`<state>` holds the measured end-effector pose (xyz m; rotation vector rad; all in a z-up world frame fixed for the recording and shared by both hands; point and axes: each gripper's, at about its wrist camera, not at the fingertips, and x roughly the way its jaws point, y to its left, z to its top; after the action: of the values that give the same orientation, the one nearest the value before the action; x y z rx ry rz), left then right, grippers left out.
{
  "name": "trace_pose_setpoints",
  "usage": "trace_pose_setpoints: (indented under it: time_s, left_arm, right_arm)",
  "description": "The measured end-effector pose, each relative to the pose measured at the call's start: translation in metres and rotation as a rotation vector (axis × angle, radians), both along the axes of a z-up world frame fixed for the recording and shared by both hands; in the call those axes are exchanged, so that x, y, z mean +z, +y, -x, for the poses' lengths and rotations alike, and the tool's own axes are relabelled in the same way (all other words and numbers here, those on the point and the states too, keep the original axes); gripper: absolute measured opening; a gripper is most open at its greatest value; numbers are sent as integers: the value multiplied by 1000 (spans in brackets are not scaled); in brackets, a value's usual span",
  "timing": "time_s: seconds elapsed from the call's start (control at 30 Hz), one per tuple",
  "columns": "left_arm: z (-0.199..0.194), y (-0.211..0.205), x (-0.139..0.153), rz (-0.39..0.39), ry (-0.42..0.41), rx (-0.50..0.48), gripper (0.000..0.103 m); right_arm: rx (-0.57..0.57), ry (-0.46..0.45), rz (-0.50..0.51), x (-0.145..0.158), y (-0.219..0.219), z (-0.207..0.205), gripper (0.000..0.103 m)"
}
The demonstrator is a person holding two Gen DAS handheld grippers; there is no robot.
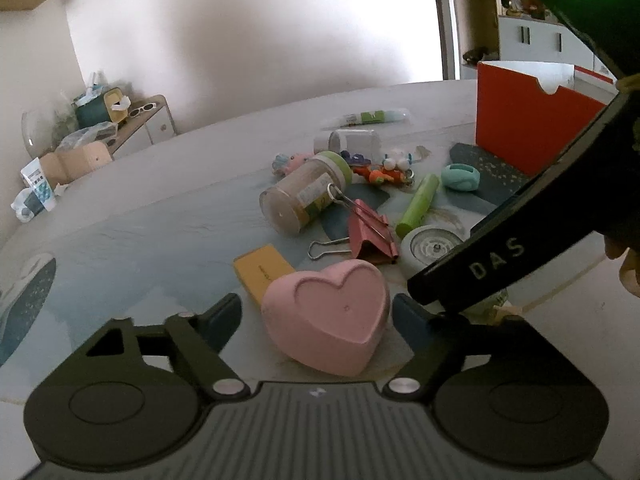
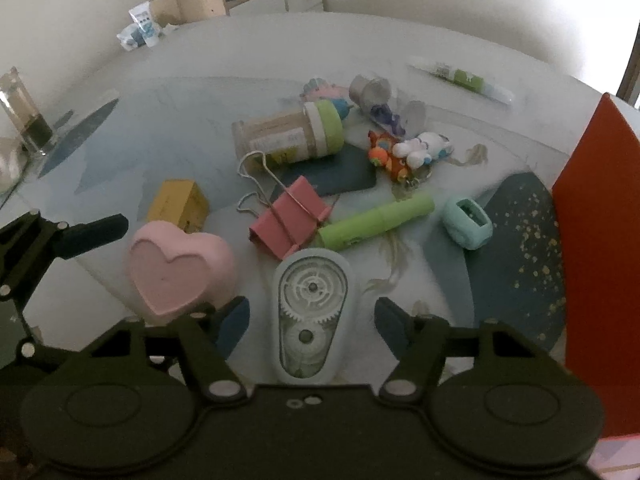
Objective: Organize rigid objects
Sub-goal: 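Grasp the pink heart with the left tool while the right tool grasps the white correction tape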
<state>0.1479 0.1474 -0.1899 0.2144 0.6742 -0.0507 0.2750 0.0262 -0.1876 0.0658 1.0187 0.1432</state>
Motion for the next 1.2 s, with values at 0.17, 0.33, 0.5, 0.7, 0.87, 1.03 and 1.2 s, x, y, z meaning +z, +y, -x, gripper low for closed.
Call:
trace_pose_setpoints:
  time_s: [0.17, 0.33, 0.5, 0.7, 0.87, 1.03, 1.2]
  left_arm:
    - [0, 0, -1, 4, -1, -18, 70]
    - [-1, 4, 0, 17, 1, -22, 70]
    - [-2, 11, 3, 54, 9, -14, 70]
    - [-1, 19, 13, 99, 2, -22, 70]
    - [0, 22, 30, 143, -16, -56, 70]
    - [-3, 20, 53, 193, -33, -92, 70]
    - [-5, 7, 78, 205, -72, -149, 70]
  right_arm:
    - [-19, 1, 20, -1, 2, -3, 65]
    - [-35, -3, 32, 0, 4, -5, 51]
    - [-59, -1, 35, 1, 4, -3, 50]
    - [-105, 2, 28, 6, -1, 8, 50]
    - [-140, -10, 18, 23, -7, 22, 50]
    - [-174, -54, 10, 51, -16, 33, 50]
    - [-216, -116, -1, 82, -30, 44, 50]
